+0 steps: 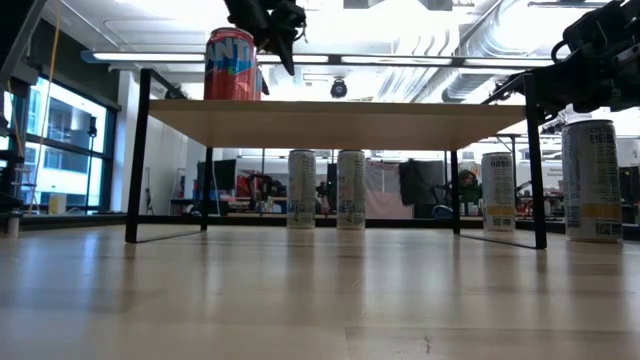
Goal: Place canned beverage on shelf
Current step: Adjust the red soda cans on the shelf
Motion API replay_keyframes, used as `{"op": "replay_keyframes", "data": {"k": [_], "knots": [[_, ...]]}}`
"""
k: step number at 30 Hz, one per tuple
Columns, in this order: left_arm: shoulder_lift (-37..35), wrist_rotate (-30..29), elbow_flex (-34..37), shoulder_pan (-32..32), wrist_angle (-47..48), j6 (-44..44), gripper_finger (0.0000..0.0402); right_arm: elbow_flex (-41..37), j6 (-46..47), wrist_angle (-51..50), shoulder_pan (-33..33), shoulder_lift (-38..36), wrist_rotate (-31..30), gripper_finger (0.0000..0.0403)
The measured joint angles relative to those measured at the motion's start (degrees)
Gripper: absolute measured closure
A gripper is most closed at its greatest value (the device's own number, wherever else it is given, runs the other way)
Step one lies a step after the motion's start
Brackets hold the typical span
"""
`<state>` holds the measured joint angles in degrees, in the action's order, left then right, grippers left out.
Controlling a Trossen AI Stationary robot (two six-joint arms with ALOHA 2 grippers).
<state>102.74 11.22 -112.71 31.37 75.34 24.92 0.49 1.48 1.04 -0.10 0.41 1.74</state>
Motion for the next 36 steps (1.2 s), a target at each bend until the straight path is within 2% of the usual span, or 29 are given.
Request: {"op": "replay_keyframes", "data": {"k": [6,11,23,28,36], "knots": [[0.0,-0.34,0.42,-2.24,0.0,0.03,0.0108,0.0,0.01,0.0,-0.01,0.0,0.01,0.0402],[0.0,-3.29,0.39,-3.92,1.13,-0.02,0.0108,0.0,0.01,0.0,0.0,0.02,0.0,0.0402],[0.0,-3.57,0.39,-6.78,1.31,-0.08,0.0108,0.0,0.02,0.0,0.0,0.02,0.02,0.0402],[-0.12,-3.79,0.39,-7.46,1.39,0.31,0.0108,0.0,0.01,0.0,0.0,0.0,0.0,0.0402],[-2.09,-7.32,0.0,-6.57,1.44,0.38,0.0108,0.0,0.01,0.0,0.0,0.01,0.02,0.0402]]}}
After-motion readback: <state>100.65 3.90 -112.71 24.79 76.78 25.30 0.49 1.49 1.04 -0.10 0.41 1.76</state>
